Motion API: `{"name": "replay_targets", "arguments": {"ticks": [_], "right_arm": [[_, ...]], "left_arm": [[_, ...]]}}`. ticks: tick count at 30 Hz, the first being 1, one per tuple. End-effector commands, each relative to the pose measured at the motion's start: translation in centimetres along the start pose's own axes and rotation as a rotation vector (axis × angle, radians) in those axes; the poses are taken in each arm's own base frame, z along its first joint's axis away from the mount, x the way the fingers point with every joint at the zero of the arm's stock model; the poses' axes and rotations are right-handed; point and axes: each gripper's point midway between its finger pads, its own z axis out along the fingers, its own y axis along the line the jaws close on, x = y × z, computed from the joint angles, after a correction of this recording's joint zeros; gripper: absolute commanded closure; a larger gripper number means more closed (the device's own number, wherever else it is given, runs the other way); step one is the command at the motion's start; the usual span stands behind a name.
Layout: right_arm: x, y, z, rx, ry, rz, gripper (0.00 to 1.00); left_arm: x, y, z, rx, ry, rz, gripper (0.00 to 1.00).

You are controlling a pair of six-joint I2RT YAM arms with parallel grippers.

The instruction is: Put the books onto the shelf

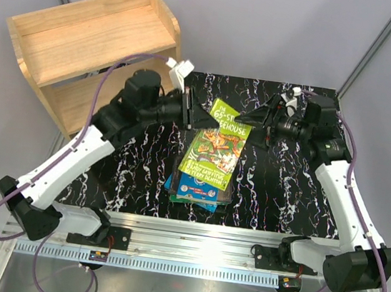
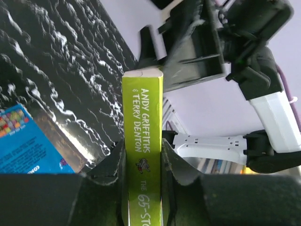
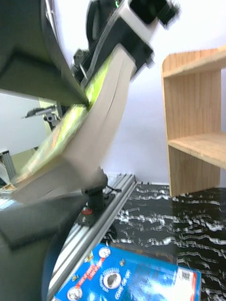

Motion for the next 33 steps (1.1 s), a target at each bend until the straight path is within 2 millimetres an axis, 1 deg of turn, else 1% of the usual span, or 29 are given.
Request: {"name": "replay_targets", "arguments": {"ticks": [1,2,3,4,5,6,7,8,9,10,11,12,14,15,16,17,18,20,21,22,23,24,25,26,27,29,30,31,33], "right_arm": [[1.5,2.7,-1.6,-0.017,-0.001,-0.039,0.1],[1.5,2.8,-1.7,-0.016,-0.007,-0.044,0.08],[1.6,2.7,-1.8,-0.009,-0.007,-0.036,0.06],[1.8,2.7,-2.0,-0.008,-0.01,-0.039,0.05],[1.8,2.5,-2.0,0.001,-0.012,-0.04,0.04],[2.1,2.2,-2.2,0.019,-0.008,-0.027,0.04],[2.3,1.9,-2.4,0.03,-0.012,-0.035,0.04],[2.4,1.7,-2.5,0.039,-0.013,-0.038,0.04],[2.9,1.3,-2.8,0.056,-0.008,-0.026,0.04],[3.1,0.9,-2.8,0.065,-0.01,-0.035,0.04],[3.3,0.5,-2.9,0.076,-0.007,-0.027,0.03],[3.8,0.3,-3.2,0.085,-0.006,-0.023,0.03],[4.2,-0.5,-3.4,0.102,-0.002,-0.017,0.03],[4.6,-0.7,-3.6,0.106,0.0,-0.015,0.04],[4.7,-0.9,-3.7,0.108,-0.002,-0.014,0.03],[4.9,-1.3,-3.7,0.116,0.004,-0.006,0.03],[5.1,-1.3,-3.8,0.118,0.006,-0.005,0.04],[5.3,-1.6,-3.9,0.131,0.012,-0.007,0.04],[5.3,-1.7,-3.9,0.139,0.015,-0.009,0.04],[5.2,-1.9,-3.9,0.147,0.016,-0.022,0.04],[5.1,-1.7,-4.0,0.149,0.014,-0.033,0.04],[5.1,-2.0,-3.9,0.164,0.021,-0.023,0.04],[5.1,-2.1,-3.9,0.17,0.022,-0.034,0.04],[5.1,-2.1,-3.9,0.172,0.024,-0.034,0.04],[5.1,-2.3,-3.8,0.177,0.027,-0.031,0.04],[5.0,-2.5,-3.7,0.181,0.033,-0.026,0.04],[4.9,-2.6,-3.5,0.182,0.036,-0.025,0.04],[4.9,-2.6,-3.5,0.181,0.04,-0.027,0.04],[4.7,-2.8,-3.3,0.189,0.046,-0.026,0.04]], "left_arm": [[-5.5,-4.8,-2.5,-0.026,-0.131,0.196,1.0],[-6.8,-3.8,-2.3,-0.093,-0.163,0.231,1.0],[-7.9,-3.5,-2.9,-0.128,-0.185,0.238,1.0],[-9.8,-4.8,-3.9,-0.124,-0.238,0.265,1.0],[-11.3,-4.6,-4.4,-0.151,-0.28,0.272,1.0],[-13.2,-3.9,-5.2,-0.178,-0.334,0.272,1.0],[-14.9,-4.7,-6.3,-0.181,-0.393,0.275,1.0],[-16.4,-4.5,-7.3,-0.21,-0.452,0.275,1.0],[-18.3,-4.3,-8.6,-0.234,-0.524,0.282,1.0],[-19.4,-4.8,-9.6,-0.244,-0.576,0.297,1.0],[-20.7,-4.3,-10.6,-0.285,-0.638,0.299,1.0],[-22.1,-4.8,-11.9,-0.284,-0.706,0.322,1.0],[-23.8,-4.8,-13.2,-0.3,-0.78,0.331,1.0],[-25.1,-5.1,-14.5,-0.293,-0.839,0.346,1.0],[-25.8,-5.0,-15.0,-0.294,-0.869,0.332,1.0],[-26.7,-5.4,-15.8,-0.286,-0.911,0.331,1.0],[-27.7,-4.8,-16.9,-0.303,-0.946,0.323,1.0],[-28.8,-3.8,-17.8,-0.332,-0.99,0.271,1.0],[-29.5,-3.6,-18.8,-0.343,-1.019,0.268,1.0],[-29.9,-3.5,-19.2,-0.346,-1.032,0.252,1.0],[-30.2,-2.9,-19.3,-0.355,-1.037,0.241,1.0],[-30.8,-2.6,-20.1,-0.365,-1.058,0.242,1.0],[-31.1,-2.4,-20.3,-0.365,-1.068,0.233,1.0],[-31.5,-1.7,-20.3,-0.377,-1.073,0.22,1.0],[-32.0,-1.1,-21.0,-0.387,-1.09,0.212,1.0],[-32.5,-0.6,-20.7,-0.368,-1.08,0.196,1.0],[-33.1,1.0,-20.3,-0.384,-1.068,0.178,1.0],[-33.4,0.2,-20.3,-0.358,-1.059,0.195,1.0],[-33.7,2.2,-19.5,-0.402,-1.021,0.173,1.0]]}}
